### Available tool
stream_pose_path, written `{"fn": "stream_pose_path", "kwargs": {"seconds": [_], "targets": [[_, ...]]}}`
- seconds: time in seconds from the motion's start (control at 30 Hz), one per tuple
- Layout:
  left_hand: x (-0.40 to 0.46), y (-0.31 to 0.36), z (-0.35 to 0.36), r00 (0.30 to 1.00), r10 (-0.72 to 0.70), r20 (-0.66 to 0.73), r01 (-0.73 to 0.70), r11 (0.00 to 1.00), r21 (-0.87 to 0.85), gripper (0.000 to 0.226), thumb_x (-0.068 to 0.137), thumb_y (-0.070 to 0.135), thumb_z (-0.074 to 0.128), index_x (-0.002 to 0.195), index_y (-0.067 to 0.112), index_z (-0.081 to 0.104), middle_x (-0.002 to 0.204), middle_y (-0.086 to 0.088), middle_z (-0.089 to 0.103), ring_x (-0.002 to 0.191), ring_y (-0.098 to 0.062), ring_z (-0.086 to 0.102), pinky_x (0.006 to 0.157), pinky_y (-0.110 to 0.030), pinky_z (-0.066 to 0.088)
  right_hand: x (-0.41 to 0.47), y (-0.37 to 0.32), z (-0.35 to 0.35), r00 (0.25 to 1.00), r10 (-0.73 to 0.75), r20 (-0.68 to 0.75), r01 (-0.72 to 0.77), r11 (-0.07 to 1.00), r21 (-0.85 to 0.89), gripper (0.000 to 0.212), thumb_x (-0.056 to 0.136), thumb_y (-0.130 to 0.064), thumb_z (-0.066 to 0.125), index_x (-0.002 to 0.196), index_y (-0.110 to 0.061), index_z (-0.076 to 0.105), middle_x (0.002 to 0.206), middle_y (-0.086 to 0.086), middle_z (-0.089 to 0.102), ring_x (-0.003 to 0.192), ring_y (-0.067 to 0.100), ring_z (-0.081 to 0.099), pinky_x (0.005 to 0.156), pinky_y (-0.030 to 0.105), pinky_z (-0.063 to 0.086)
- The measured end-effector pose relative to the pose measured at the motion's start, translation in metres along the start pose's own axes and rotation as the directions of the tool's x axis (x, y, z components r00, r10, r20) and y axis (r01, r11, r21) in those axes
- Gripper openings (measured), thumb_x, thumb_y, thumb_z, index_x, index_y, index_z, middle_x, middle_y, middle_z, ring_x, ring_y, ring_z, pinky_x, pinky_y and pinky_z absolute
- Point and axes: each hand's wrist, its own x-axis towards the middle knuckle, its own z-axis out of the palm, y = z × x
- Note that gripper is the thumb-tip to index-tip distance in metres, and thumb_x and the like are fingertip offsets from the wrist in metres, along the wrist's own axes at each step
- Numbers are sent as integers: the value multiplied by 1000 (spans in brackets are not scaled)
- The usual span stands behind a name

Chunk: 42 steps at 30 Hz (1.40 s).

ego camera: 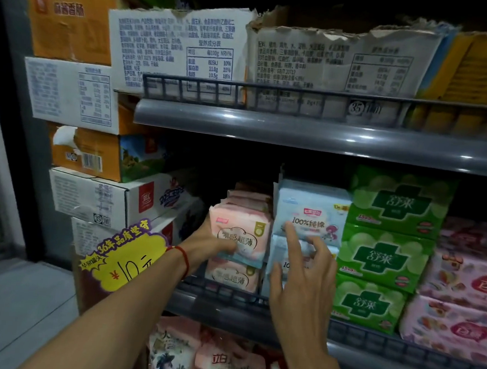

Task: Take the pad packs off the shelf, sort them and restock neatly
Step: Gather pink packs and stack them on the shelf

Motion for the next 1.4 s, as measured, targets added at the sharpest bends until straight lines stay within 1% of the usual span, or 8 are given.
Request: {"fn": "stream_pose_path", "kwargs": {"seconds": [0.13, 0.33, 0.47, 0.83, 0.97, 1.13, 1.27, 1.4], "targets": [[-4, -3, 4, 999, 19, -43, -19, 1000, 2, 67, 71, -2, 73, 132, 16, 51, 112, -11, 73, 105, -25, 70, 79, -29, 59, 17, 11, 0, 995, -103, -13, 100, 984, -149, 91, 82, -22, 81, 159, -30, 33, 131, 13, 48, 102, 27, 51, 64, 36, 52], [-22, -13, 12, 978, 101, -183, -113, 992, -55, 82, 79, -11, 72, 143, 28, 38, 116, -10, 70, 106, -25, 71, 90, -45, 60, 25, 10, 12, 993, -116, 7, 115, 981, -158, 107, 74, -5, 87, 160, -32, 29, 120, 9, 44, 94, 23, 47, 51, 34, 53], [-23, -11, 16, 984, 87, -157, -98, 993, -65, 78, 79, 6, 81, 140, 34, 40, 119, -4, 71, 108, -21, 71, 91, -44, 60, 29, 6, 14, 996, -86, 31, 89, 986, -139, 119, 65, 1, 91, 160, -33, 27, 118, 9, 42, 92, 23, 48, 49, 32, 52], [-19, 0, 13, 995, 18, -97, -17, 1000, 1, 83, 75, 11, 83, 142, 34, 37, 118, 0, 70, 107, -19, 70, 89, -43, 60, 13, 13, 5, 989, -94, 111, 96, 995, -14, 95, 85, -9, 74, 161, -33, 23, 144, 9, 38, 112, 24, 47, 61, 32, 57], [-26, 1, 10, 988, 81, -130, -87, 995, -41, 99, 75, 3, 86, 150, 29, 27, 122, -2, 69, 101, -10, 72, 77, -23, 59, 11, 13, -1, 989, -102, 108, 102, 995, 6, 86, 88, -15, 74, 159, -32, 29, 143, 8, 37, 118, 24, 47, 65, 32, 58], [-38, 4, 12, 951, 207, -229, -177, 974, 145, 138, 68, 22, 93, 153, 55, -11, 151, 4, 42, 126, -13, 57, 104, -32, 49, 10, 12, -5, 988, -118, 101, 117, 993, 16, 81, 90, -18, 72, 158, -30, 32, 141, 7, 38, 114, 23, 49, 63, 33, 59], [-51, -3, 30, 843, 463, -272, -270, 804, 530, 124, 72, 23, 90, 155, 54, 3, 166, -1, 1, 153, -22, 15, 120, -39, 22, 2, 14, -9, 984, -148, 101, 144, 988, 53, 79, 89, -16, 71, 157, -30, 34, 138, 8, 40, 109, 23, 52, 61, 34, 58], [-44, -13, 44, 861, 478, -174, -320, 774, 547, 103, 85, 9, 79, 150, 62, 19, 164, 2, 4, 149, -30, 31, 112, -52, 44, -12, 16, -17, 973, -212, 93, 199, 972, 128, 74, 88, -14, 71, 153, -27, 39, 133, 10, 44, 106, 25, 54, 64, 35, 59]]}}
